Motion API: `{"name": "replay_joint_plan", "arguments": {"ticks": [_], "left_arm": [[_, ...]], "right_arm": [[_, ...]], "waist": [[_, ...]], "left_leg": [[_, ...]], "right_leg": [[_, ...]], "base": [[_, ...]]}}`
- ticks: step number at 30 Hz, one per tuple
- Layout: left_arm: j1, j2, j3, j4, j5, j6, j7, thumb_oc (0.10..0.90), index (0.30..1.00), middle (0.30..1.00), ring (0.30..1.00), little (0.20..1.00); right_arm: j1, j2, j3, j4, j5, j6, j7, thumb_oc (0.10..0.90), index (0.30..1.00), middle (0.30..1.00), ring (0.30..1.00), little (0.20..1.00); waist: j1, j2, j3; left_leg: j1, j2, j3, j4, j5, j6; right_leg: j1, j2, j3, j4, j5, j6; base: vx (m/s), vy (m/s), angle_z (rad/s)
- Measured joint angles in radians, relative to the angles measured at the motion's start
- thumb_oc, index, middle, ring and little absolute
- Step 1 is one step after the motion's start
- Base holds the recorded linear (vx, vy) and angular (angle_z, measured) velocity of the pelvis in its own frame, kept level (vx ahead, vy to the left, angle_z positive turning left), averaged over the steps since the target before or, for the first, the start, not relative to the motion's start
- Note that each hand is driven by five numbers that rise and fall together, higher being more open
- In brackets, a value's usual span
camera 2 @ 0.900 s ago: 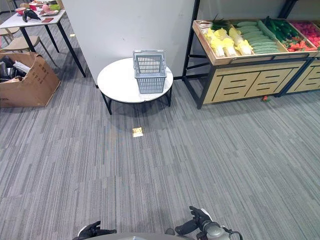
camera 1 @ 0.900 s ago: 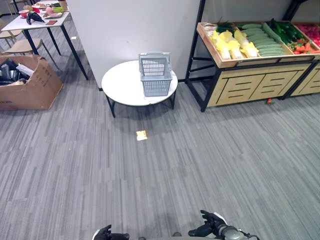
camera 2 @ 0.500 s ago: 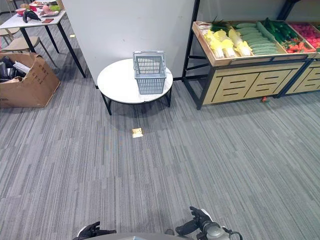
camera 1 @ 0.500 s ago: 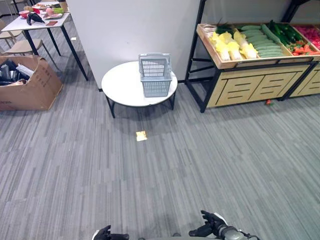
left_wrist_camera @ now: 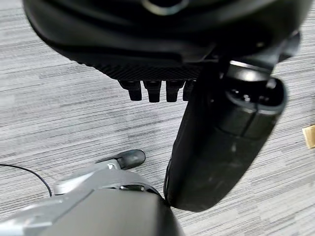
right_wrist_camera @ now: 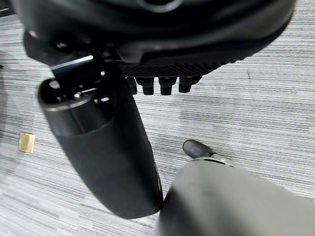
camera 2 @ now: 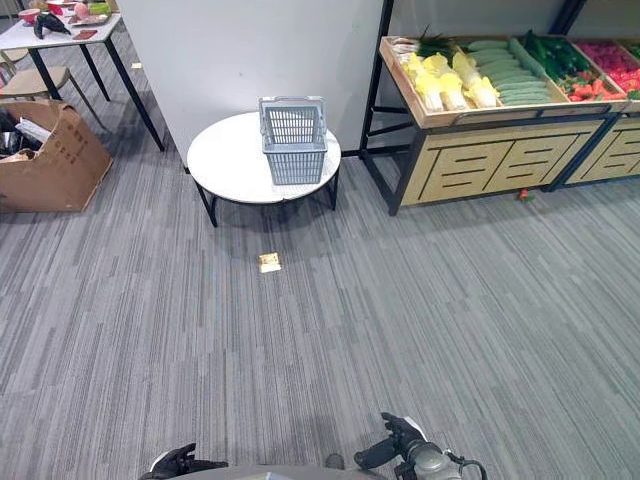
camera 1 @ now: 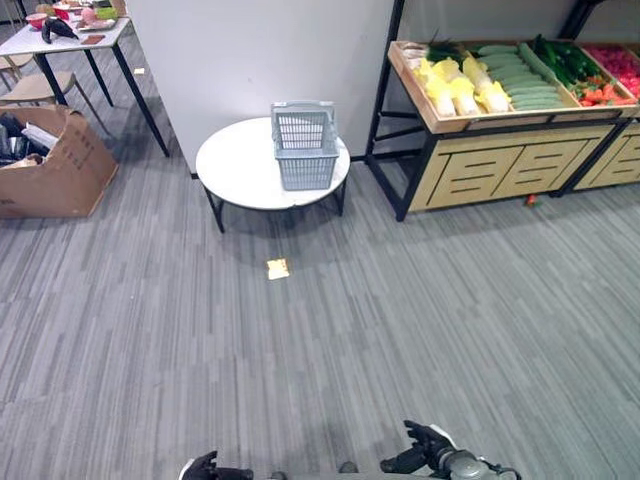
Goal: Get the vegetables into the basket
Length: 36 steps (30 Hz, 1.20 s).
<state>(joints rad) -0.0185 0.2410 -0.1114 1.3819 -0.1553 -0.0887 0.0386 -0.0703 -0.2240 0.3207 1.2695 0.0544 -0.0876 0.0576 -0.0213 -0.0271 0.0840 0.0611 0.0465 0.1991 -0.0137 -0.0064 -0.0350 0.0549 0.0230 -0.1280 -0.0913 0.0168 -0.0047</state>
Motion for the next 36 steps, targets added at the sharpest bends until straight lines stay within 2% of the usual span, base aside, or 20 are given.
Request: {"name": "replay_joint_plan", "arguments": {"ticks": [6,8,9,10,13,15,16,19,20,21,22,23,24,26,27,29,33,34,35,36], "left_arm": [[-0.076,0.006,0.005,-0.024,-0.042,-0.024,0.005,0.9,1.0,1.0,1.0,1.0],[-0.087,0.0,-0.008,-0.028,-0.04,-0.024,-0.001,0.9,1.0,1.0,1.0,1.0],[-0.099,-0.012,-0.03,-0.023,-0.041,-0.024,-0.001,0.9,1.0,1.0,1.0,1.0],[-0.103,-0.015,-0.025,-0.023,-0.05,-0.028,0.0,0.9,1.0,1.0,1.0,1.0],[-0.105,-0.02,0.006,-0.035,-0.052,-0.035,-0.006,0.9,1.0,1.0,1.0,1.0],[-0.077,-0.03,-0.001,0.01,-0.035,-0.026,-0.02,0.9,1.0,1.0,1.0,1.0],[-0.073,-0.017,-0.005,0.024,-0.017,-0.024,-0.016,0.9,1.0,1.0,1.0,1.0],[-0.072,0.019,-0.086,0.045,0.015,-0.006,-0.021,0.9,1.0,1.0,1.0,1.0],[-0.074,0.021,-0.094,0.041,0.025,-0.007,-0.021,0.9,1.0,1.0,1.0,1.0],[-0.076,0.027,-0.095,0.036,0.035,-0.006,-0.021,0.9,1.0,1.0,1.0,1.0],[-0.07,0.031,-0.092,0.038,0.037,-0.001,-0.021,0.9,1.0,1.0,1.0,1.0],[-0.069,0.029,-0.094,0.036,0.038,0.003,-0.022,0.9,1.0,1.0,1.0,1.0],[-0.042,0.021,-0.093,0.04,0.039,0.017,-0.023,0.9,1.0,1.0,1.0,1.0],[-0.007,0.029,-0.092,0.049,0.041,0.03,-0.029,0.9,1.0,1.0,1.0,1.0],[-0.01,0.025,-0.09,0.066,0.052,0.037,-0.03,0.9,1.0,1.0,1.0,1.0],[-0.015,0.016,-0.08,0.07,0.059,0.038,-0.029,0.9,1.0,1.0,1.0,1.0],[-0.004,0.009,-0.072,0.062,0.06,0.027,-0.029,0.9,1.0,1.0,1.0,1.0],[0.021,-0.015,-0.073,0.047,0.064,0.028,-0.024,0.9,1.0,1.0,1.0,1.0],[0.016,-0.023,-0.072,0.034,0.07,0.016,-0.031,0.9,1.0,1.0,1.0,1.0],[0.014,-0.021,-0.072,0.03,0.072,0.011,-0.031,0.9,1.0,1.0,1.0,1.0]], "right_arm": [[-0.059,-0.037,0.015,0.006,0.003,0.006,-0.002,0.9,1.0,1.0,1.0,1.0],[-0.077,-0.056,0.02,0.026,0.002,0.007,-0.003,0.9,1.0,1.0,1.0,1.0],[-0.078,-0.076,0.02,0.048,0.0,0.011,-0.005,0.9,1.0,1.0,1.0,1.0],[-0.075,-0.09,0.019,0.077,-0.001,0.024,-0.01,0.9,1.0,1.0,1.0,1.0],[-0.075,-0.103,0.02,0.133,-0.004,0.037,-0.016,0.9,1.0,1.0,1.0,1.0],[-0.007,-0.098,0.007,0.129,-0.008,0.028,-0.011,0.9,1.0,1.0,1.0,1.0],[0.027,-0.065,0.01,0.124,-0.009,0.028,-0.01,0.9,1.0,1.0,1.0,1.0],[0.063,-0.035,0.029,0.054,-0.01,0.029,-0.009,0.9,1.0,1.0,1.0,1.0],[0.057,-0.036,0.044,0.044,-0.018,0.032,-0.013,0.9,1.0,1.0,1.0,1.0],[0.023,-0.046,0.067,0.032,-0.053,0.04,-0.013,0.9,1.0,1.0,1.0,1.0],[-0.011,-0.054,0.079,0.06,-0.058,0.044,-0.012,0.9,1.0,1.0,1.0,1.0],[-0.033,-0.072,0.074,0.048,-0.058,0.043,-0.013,0.9,1.0,1.0,1.0,1.0],[-0.045,-0.09,0.055,0.043,-0.057,0.041,-0.018,0.9,1.0,1.0,1.0,1.0],[-0.034,-0.097,0.054,-0.008,-0.056,0.036,-0.014,0.9,1.0,1.0,1.0,1.0],[-0.03,-0.09,0.055,-0.014,-0.054,0.04,-0.011,0.9,1.0,1.0,1.0,1.0],[-0.017,-0.079,0.054,-0.024,-0.053,0.039,-0.012,0.9,1.0,1.0,1.0,1.0],[0.002,-0.049,0.041,-0.002,-0.048,0.049,-0.005,0.9,1.0,1.0,1.0,1.0],[0.009,-0.076,0.039,-0.005,-0.049,0.039,0.005,0.9,1.0,1.0,1.0,1.0],[-0.015,-0.087,0.04,-0.014,-0.049,0.04,0.0,0.9,1.0,1.0,1.0,1.0],[-0.017,-0.093,0.04,-0.019,-0.054,0.04,0.001,0.9,1.0,1.0,1.0,1.0]], "waist": [[0.007,-0.017,0.095],[-0.002,-0.004,0.1],[-0.002,0.0,0.107],[0.006,0.02,0.113],[0.026,0.025,0.11],[0.026,0.009,0.02],[0.015,-0.033,0.0],[0.0,-0.075,-0.023],[0.008,-0.081,-0.026],[0.02,-0.078,-0.016],[0.041,-0.061,0.003],[0.05,-0.054,0.05],[0.047,-0.02,0.077],[0.023,-0.01,0.078],[0.006,-0.008,0.079],[-0.016,-0.02,0.071],[-0.048,-0.003,0.072],[-0.032,0.006,0.043],[-0.017,0.002,0.044],[-0.018,0.0,0.044]], "left_leg": [[-0.208,0.007,-0.135,0.332,-0.004,-0.054],[-0.211,0.021,-0.191,0.217,0.005,-0.065],[-0.205,0.054,-0.19,-0.023,0.074,-0.089],[-0.237,0.083,-0.189,-0.087,0.119,-0.097],[-0.298,0.096,-0.187,-0.087,0.179,-0.114],[-0.244,0.053,-0.143,-0.086,0.225,-0.049],[-0.191,0.006,-0.104,-0.085,0.21,-0.001],[-0.115,-0.08,-0.077,-0.078,0.115,0.109],[-0.111,-0.103,-0.079,-0.071,0.097,0.135],[-0.113,-0.121,-0.068,-0.054,0.075,0.134],[-0.087,-0.138,-0.082,-0.033,0.031,0.16],[-0.05,-0.151,-0.082,-0.015,-0.027,0.208],[-0.007,-0.141,-0.069,-0.031,-0.006,0.178],[0.01,-0.149,-0.092,-0.047,-0.051,0.109],[0.036,-0.155,-0.109,-0.06,-0.069,0.079],[0.077,-0.174,-0.153,-0.064,-0.12,0.041],[0.225,-0.152,-0.239,-0.057,-0.14,0.028],[0.268,-0.176,-0.217,0.009,-0.152,0.008],[0.183,-0.191,-0.211,0.164,-0.154,-0.048],[0.164,-0.171,-0.21,0.186,-0.2,-0.019]], "right_leg": [[-0.021,-0.009,-0.002,0.003,0.009,-0.047],[-0.016,-0.007,0.005,-0.001,-0.011,-0.034],[-0.017,-0.007,0.003,-0.001,-0.014,-0.027],[-0.002,-0.002,0.001,0.003,-0.018,-0.023],[0.074,-0.004,0.065,0.001,-0.071,0.014],[0.168,-0.057,0.129,0.005,-0.136,0.053],[0.155,-0.101,0.106,0.102,-0.133,0.07],[-0.114,-0.191,0.153,0.7,-0.104,0.114],[-0.16,-0.201,0.157,0.733,-0.111,0.129],[-0.237,-0.206,0.15,0.779,-0.106,0.143],[-0.264,-0.186,0.146,0.728,-0.074,0.146],[-0.301,-0.196,0.147,0.842,-0.018,0.147],[-0.321,-0.199,0.092,0.872,-0.068,0.133],[-0.39,-0.159,0.037,0.584,-0.082,0.119],[-0.393,-0.124,0.009,0.305,-0.029,0.095],[-0.385,-0.111,-0.003,-0.003,0.075,0.114],[-0.372,-0.048,-0.052,0.099,0.169,0.058],[-0.319,-0.018,-0.068,0.122,0.216,-0.083],[-0.292,-0.043,-0.024,0.077,0.206,-0.106],[-0.262,-0.051,-0.025,0.045,0.213,-0.097]], "base": [[0.07,-0.076,0.04],[0.22,0.149,0.04],[0.28,0.188,0.16],[0.37,0.238,0.03],[0.38,0.307,-0.68],[0.35,0.432,-1.2],[0.33,0.582,-0.62],[0.2,0.475,-0.16],[0.08,0.293,0.1],[0.27,0.423,0.16],[0.27,0.42,-0.02],[0.39,0.368,-0.1],[0.24,0.032,-0.18],[0.44,-0.053,0.11],[0.61,-0.159,0.29],[0.54,-0.161,0.6],[0.34,-0.181,0.84],[0.37,-0.366,0.21],[0.34,-0.361,0.21],[0.42,-0.432,0.25]]}}
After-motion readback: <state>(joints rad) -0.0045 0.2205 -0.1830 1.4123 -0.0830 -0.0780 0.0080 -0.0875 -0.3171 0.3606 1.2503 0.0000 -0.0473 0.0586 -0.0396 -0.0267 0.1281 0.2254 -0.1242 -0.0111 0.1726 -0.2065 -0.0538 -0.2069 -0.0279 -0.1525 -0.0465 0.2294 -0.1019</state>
